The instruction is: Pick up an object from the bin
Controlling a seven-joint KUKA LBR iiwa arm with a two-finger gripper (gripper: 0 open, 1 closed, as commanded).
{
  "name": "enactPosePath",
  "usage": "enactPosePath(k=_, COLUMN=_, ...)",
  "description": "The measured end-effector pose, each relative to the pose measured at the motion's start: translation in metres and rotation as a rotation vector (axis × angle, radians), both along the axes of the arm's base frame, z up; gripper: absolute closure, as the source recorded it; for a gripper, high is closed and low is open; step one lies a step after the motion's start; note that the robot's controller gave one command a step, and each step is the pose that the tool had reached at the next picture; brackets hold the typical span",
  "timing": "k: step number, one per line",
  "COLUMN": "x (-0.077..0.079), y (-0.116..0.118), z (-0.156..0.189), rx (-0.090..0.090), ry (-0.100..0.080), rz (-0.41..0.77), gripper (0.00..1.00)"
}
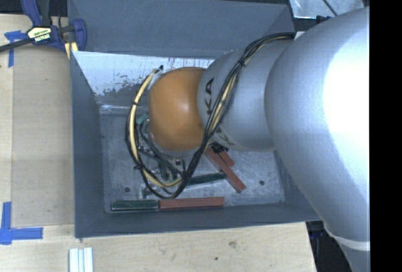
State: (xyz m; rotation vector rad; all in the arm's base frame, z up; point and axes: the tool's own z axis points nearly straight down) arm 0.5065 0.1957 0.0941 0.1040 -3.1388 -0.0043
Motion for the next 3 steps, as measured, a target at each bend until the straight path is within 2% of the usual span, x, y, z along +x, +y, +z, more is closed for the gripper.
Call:
enactPosePath(k=1, x=0.011, y=-0.03, z=0.005, rx=-0.002, ry=-0.005, rz=-0.118, gripper=0.0)
enactPosePath(k=2, x=0.008, y=-0.047, z=0.003, rx=-0.003, ry=-0.002, rz=0.115, gripper=0.0)
enactPosePath(k=3, x=0.033, y=-0.081, z=0.035, rx=-0.002, ry=0.001, rz=0.043, gripper=0.0)
